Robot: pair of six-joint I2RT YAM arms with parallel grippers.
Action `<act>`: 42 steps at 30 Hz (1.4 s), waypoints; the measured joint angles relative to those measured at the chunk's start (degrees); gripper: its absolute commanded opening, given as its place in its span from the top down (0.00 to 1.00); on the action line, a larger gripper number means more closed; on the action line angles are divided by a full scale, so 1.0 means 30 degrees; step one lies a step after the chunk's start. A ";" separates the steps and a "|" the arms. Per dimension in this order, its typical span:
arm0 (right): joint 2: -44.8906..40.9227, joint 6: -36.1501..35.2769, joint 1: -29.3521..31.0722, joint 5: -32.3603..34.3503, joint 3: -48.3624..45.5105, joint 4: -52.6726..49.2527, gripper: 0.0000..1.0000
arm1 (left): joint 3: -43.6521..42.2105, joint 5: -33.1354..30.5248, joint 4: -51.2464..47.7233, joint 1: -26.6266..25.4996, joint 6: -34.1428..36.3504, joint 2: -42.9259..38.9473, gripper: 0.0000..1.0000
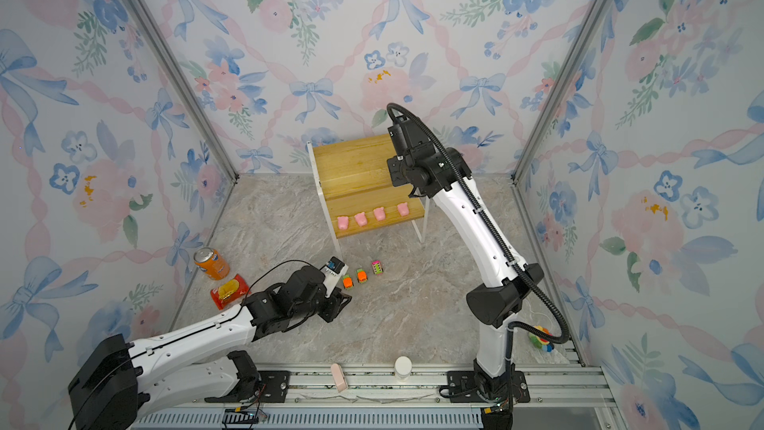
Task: Place and organize the plastic toys onto the shelf
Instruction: 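Lower the truck onto the top shelf and open the right gripper, then withdraw the right gripper from the shelf and move it down to the trucks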
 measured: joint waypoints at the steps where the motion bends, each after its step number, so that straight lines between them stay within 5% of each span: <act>1: 0.0022 0.0000 -0.0015 -0.0007 0.0051 -0.0058 0.70 | 0.0000 0.0000 0.0007 0.0000 0.0000 0.0007 0.58; 28: -0.0444 -0.0080 -0.0066 -0.0277 -0.0692 -0.0226 0.54 | 0.0000 -0.0080 0.0007 0.0007 0.0000 0.0393 0.57; 33: -0.4044 -0.0058 -0.0044 -0.1188 -0.4918 0.1042 0.48 | 0.0000 -0.0124 0.0000 0.0124 0.0000 0.0000 0.57; 42: -1.5147 0.1319 -0.0168 -0.4976 -1.7282 0.6506 0.44 | 0.0000 -0.0117 0.0007 0.0619 0.0007 -0.0561 0.56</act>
